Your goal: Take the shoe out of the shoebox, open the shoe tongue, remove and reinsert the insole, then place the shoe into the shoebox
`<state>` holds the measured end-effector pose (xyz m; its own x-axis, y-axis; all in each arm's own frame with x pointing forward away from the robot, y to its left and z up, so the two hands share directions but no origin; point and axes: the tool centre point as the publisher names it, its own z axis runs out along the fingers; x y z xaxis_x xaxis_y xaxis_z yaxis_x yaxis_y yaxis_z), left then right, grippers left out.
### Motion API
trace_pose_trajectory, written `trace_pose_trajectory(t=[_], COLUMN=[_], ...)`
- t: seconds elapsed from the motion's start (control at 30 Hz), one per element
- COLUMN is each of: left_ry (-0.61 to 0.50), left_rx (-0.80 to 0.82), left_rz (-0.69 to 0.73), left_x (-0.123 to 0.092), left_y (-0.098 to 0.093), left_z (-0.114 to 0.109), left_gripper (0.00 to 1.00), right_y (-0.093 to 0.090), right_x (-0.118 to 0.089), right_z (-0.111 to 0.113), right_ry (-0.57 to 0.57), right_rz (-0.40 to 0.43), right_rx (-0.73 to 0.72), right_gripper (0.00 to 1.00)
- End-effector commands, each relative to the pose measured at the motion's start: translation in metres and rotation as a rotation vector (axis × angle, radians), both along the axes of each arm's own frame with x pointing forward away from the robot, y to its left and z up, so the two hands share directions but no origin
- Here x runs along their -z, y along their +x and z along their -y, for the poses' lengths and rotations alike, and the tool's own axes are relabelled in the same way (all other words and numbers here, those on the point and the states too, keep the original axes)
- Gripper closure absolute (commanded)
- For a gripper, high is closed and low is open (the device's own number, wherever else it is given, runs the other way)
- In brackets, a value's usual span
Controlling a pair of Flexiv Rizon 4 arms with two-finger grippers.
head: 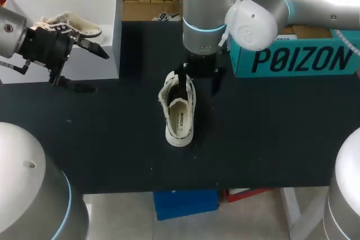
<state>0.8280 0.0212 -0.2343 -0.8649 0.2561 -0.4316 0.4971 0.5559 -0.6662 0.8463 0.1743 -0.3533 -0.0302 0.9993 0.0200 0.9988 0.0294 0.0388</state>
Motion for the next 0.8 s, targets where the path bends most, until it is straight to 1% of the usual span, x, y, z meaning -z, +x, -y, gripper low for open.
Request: trace_pose_trajectory(t=[0.03,0.07,0.1,0.2,0.23,0.27,0.33,0.37,0.5,0.63,0.8], left_ry=[0.001,0.001,0.001,0.001,0.001,0.001,0.001,0.001,0.001,0.001,0.001], left_rx=[-0.003,-0.003,-0.003,-0.003,-0.003,-0.003,-0.003,-0.003,-0.003,-0.003,-0.003], left_rz=[0.004,0.004,0.004,0.004,0.004,0.004,0.004,0.004,0.004,0.004,0.004], left_x=[0.001,0.001,0.001,0.001,0.001,0.001,0.001,0.001,0.001,0.001,0.001], left_y=[-0.001,-0.001,-0.001,-0.001,-0.001,-0.001,-0.001,-0.001,-0.001,-0.001,-0.001], left_z=[0.001,0.001,0.001,0.001,0.001,0.001,0.001,0.001,0.001,0.001,0.001], left_gripper=[0.00,0.00,0.00,0.00,0.00,0.00,0.00,0.00,0.00,0.00,0.00], right_y=[0.005,0.005,0.004,0.003,0.003,0.003,0.004,0.004,0.004,0.005,0.003], right_x=[0.016,0.019,0.020,0.027,0.029,0.031,0.035,0.037,0.043,0.047,0.056], right_z=[-0.005,-0.005,-0.005,-0.007,-0.007,-0.007,-0.008,-0.008,-0.008,-0.006,-0.008], right_ry=[0.002,0.003,0.004,0.008,0.010,0.012,0.015,0.017,0.023,0.027,0.034], right_rz=[-0.016,-0.018,-0.019,-0.024,-0.025,-0.027,-0.027,-0.028,-0.032,-0.038,-0.051], right_rx=[-0.011,-0.014,-0.017,-0.021,-0.024,-0.025,-0.028,-0.030,-0.034,-0.034,-0.033], right_gripper=[0.25,0.27,0.27,0.20,0.15,0.13,0.15,0.21,0.33,0.36,0.36])
